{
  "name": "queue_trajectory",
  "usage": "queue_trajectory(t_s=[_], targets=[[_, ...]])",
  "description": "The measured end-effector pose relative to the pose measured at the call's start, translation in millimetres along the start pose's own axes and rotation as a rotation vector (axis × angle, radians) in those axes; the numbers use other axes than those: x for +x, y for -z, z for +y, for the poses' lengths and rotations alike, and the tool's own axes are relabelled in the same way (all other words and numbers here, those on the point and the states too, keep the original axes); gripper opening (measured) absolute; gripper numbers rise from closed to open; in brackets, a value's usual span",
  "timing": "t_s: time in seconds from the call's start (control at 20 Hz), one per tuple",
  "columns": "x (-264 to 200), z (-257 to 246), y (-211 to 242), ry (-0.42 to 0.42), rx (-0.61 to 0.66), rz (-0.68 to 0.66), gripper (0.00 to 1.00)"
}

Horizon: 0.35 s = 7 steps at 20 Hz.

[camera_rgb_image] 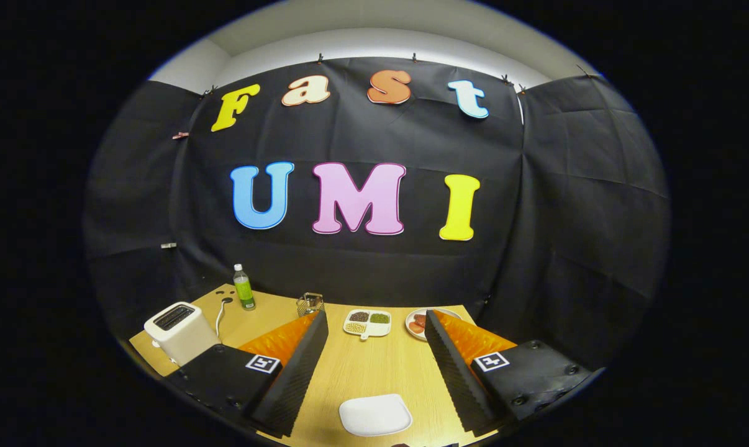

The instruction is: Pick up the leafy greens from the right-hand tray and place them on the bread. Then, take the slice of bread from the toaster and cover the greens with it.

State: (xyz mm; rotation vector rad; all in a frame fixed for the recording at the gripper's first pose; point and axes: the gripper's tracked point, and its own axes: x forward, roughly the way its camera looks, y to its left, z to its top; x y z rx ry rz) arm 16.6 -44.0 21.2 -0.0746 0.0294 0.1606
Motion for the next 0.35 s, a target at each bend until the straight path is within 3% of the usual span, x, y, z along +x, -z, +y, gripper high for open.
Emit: queue_trajectory(t_s=[0.35], targets=[[10.0, 1.2, 5.0, -0.094, 0.041, 0.028, 0.97]])
